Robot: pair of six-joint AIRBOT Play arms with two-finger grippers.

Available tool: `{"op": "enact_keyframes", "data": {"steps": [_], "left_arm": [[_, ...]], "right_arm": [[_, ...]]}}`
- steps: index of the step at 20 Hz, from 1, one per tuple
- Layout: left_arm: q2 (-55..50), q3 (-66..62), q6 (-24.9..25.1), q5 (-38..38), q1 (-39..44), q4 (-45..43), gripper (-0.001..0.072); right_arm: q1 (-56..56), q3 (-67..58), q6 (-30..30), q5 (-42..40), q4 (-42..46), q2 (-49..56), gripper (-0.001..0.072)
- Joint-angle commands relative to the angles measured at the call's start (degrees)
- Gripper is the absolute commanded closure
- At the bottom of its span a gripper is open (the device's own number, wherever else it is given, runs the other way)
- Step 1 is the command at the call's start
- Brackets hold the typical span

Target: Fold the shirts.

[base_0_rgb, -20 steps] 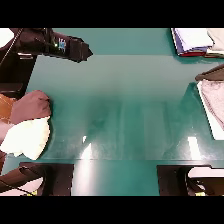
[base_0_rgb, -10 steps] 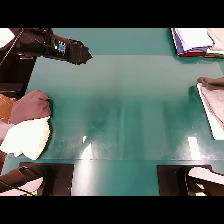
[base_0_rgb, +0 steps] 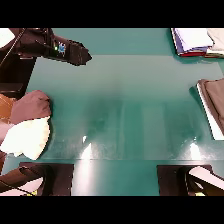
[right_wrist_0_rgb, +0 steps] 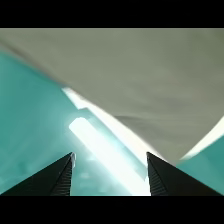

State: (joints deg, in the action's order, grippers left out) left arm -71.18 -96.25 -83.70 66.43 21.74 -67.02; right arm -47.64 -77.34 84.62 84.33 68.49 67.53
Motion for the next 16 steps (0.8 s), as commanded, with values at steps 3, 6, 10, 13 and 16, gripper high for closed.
{"op": "enact_keyframes", "data": {"steps": [3, 6, 10, 13, 16], "left_arm": [[0.0, 0.0, 0.17, -0.39, -0.13, -0.2, 0.0685], [0.0, 0.0, 0.13, -0.61, -0.11, -0.17, 0.0685], [0.0, 0.0, 0.13, -1.11, -0.11, -0.17, 0.0685], [0.0, 0.0, 0.13, -1.09, -0.11, -0.17, 0.0685], [0.0, 0.0, 0.13, -1.11, -0.11, -0.07, 0.0685]], "right_arm": [[10.16, 1.25, -0.04, -1.4, -14.93, -3.52, 0.0183], [22.86, 1.25, -0.04, -3.48, -14.86, -4.44, 0.0184], [38.4, 1.25, -2.43, -8.04, -14.43, -4.42, 0.0289], [45.46, 1.25, -2.69, -10.34, -14.43, -4.42, 0.0695], [48.59, 1.25, -2.69, -10.38, -14.43, -4.42, 0.0695]]}}
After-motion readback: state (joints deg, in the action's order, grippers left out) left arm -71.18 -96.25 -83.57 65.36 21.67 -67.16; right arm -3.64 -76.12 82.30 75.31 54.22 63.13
